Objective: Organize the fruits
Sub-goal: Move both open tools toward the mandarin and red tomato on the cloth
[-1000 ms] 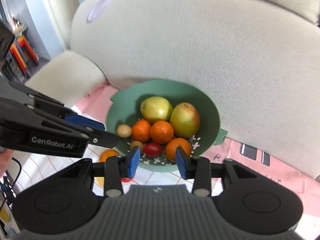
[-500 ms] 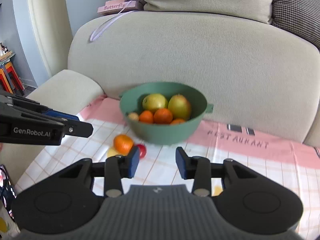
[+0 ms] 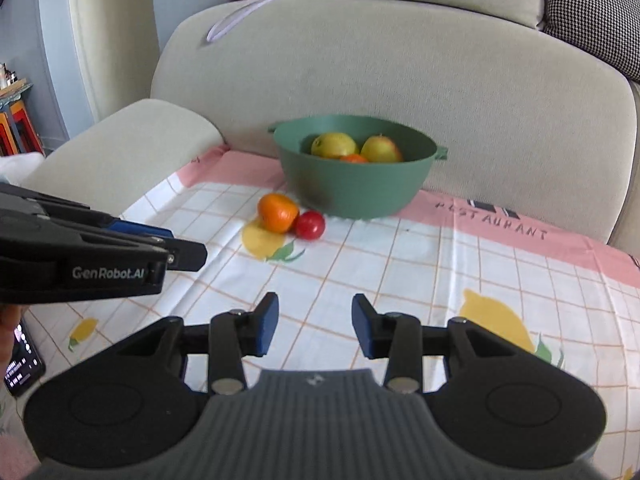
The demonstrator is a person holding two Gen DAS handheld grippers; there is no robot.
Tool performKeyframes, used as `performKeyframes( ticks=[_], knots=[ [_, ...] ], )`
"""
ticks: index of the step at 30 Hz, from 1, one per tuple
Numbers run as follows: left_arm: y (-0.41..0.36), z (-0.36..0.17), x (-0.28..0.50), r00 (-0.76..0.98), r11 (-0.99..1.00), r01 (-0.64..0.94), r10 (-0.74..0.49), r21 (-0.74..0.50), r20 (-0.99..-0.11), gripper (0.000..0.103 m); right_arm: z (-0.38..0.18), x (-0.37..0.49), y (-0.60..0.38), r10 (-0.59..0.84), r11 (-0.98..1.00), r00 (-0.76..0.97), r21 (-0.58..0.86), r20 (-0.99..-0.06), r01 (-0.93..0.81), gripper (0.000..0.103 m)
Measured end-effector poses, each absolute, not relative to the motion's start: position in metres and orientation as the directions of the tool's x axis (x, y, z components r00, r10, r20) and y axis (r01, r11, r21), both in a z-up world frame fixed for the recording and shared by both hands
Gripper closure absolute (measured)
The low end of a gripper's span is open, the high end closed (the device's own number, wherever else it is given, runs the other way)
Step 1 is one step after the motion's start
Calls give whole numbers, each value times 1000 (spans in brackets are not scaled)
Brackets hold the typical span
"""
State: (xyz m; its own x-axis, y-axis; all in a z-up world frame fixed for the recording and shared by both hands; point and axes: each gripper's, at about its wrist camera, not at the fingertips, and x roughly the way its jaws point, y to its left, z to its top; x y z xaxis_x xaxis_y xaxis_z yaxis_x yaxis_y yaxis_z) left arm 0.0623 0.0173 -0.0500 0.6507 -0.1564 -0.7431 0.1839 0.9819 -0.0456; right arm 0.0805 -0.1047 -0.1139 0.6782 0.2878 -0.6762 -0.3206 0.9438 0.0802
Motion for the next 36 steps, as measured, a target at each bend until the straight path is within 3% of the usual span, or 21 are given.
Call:
performKeyframes(
  ticks=[14,36],
  knots=[
    [27,-67,85,668,986,158,-145,-52,-730,69,-134,106,-90,284,947,673,90,-683,-308,65],
    [28,-95,154,655,973,197,-223,-121,-722,68,-161,169,-70,302,930,690,45,-658,-364,66]
  ],
)
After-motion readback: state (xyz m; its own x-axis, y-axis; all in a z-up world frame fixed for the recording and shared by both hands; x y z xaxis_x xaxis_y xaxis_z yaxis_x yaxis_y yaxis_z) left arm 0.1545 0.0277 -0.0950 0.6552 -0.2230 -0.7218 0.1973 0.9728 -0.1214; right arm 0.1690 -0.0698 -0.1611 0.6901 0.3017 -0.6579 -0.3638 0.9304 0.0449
